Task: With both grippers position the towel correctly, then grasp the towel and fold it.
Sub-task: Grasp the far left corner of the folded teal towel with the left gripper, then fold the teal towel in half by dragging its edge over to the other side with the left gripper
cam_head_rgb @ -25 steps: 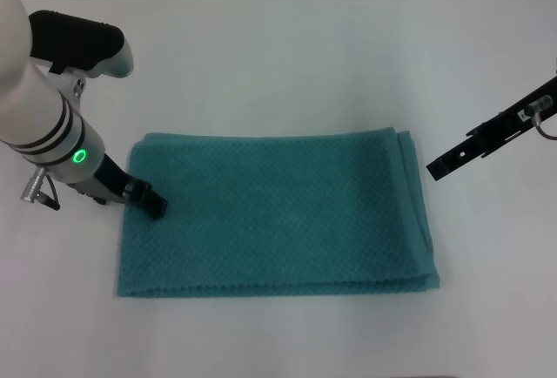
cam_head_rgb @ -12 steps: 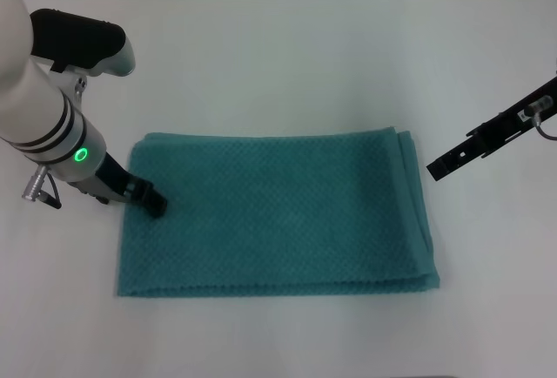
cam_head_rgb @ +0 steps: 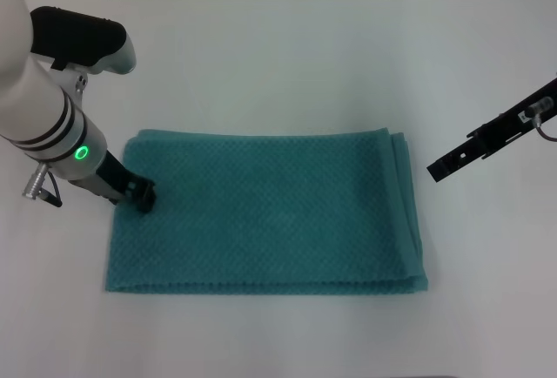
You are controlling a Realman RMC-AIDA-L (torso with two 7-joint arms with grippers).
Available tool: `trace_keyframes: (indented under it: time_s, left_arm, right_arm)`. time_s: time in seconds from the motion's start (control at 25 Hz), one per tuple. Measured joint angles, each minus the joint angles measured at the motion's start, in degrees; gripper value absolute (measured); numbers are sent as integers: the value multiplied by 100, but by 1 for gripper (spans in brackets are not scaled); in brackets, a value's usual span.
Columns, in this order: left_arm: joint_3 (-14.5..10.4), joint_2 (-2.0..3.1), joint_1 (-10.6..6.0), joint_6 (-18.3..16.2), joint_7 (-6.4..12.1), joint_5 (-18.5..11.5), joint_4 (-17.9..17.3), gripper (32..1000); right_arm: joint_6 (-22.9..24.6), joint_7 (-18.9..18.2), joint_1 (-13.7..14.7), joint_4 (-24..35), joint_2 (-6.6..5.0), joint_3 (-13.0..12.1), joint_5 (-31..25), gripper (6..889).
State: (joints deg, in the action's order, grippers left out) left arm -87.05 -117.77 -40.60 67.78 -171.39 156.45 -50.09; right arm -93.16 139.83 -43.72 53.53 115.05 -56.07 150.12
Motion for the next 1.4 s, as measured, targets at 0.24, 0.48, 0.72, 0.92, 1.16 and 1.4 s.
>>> trace_keyframes:
  time_s: [0.24,0.48,0.72,0.92,1.16,1.4]
  left_arm:
    - [-1,0,0,11,0,-1,-4,430]
    - [-4,0,0,42,-7,0,-8,196]
    - [3,0,-14,89,-9,24,-9,93]
    - [8,11,-17,114,-9,56,-25,85]
    - [39,34,-18,198,-5,414,-92,86]
    - [244,96,7,344,7,815,-182,86]
  right_arm:
    - [0,0,3,0,0,-1,0,874]
    - [0,0,4,0,0,-9,0,874]
    - [0,0,1,0,0,-10,0,874]
    - [1,0,19,0,0,1,0,874]
    - [16,0,28,0,0,0,0,874]
    - [71,0,31,-74,0,0,0,874]
